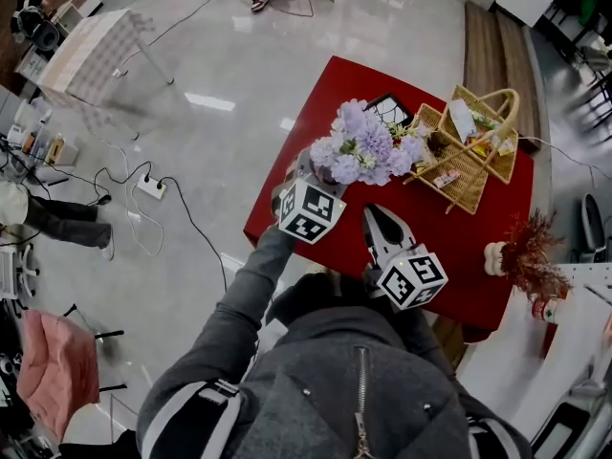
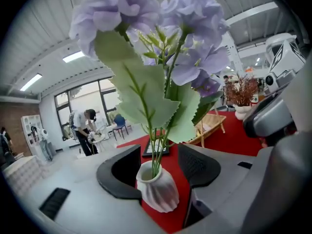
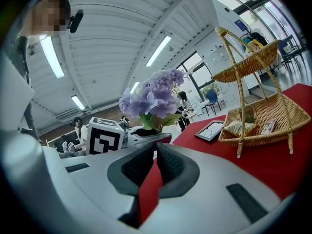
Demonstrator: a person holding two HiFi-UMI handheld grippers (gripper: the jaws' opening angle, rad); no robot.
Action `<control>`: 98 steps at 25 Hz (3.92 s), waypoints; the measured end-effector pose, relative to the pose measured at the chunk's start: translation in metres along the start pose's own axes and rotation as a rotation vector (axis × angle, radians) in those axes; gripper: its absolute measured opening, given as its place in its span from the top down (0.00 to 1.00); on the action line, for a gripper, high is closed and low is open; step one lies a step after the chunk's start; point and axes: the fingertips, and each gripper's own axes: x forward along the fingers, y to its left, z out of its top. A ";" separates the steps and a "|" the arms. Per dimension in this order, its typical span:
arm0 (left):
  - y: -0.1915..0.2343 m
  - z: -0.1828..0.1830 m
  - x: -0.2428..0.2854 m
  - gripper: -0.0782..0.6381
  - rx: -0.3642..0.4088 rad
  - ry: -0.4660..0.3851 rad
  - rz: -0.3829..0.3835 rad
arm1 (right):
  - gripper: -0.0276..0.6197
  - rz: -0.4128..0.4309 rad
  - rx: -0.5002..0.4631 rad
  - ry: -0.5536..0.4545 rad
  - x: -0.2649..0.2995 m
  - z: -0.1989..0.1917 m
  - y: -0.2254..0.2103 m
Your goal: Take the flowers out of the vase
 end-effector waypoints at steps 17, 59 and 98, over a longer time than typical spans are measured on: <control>0.008 0.007 0.010 0.82 -0.007 -0.022 0.021 | 0.94 -0.083 0.061 -0.027 -0.016 -0.012 -0.008; 0.080 0.104 -0.057 0.87 -0.301 -0.252 0.000 | 0.94 -0.032 0.177 -0.036 0.013 -0.020 0.007; 0.059 -0.023 -0.116 0.87 -0.473 -0.174 0.133 | 0.94 0.040 0.146 0.032 0.036 -0.040 0.031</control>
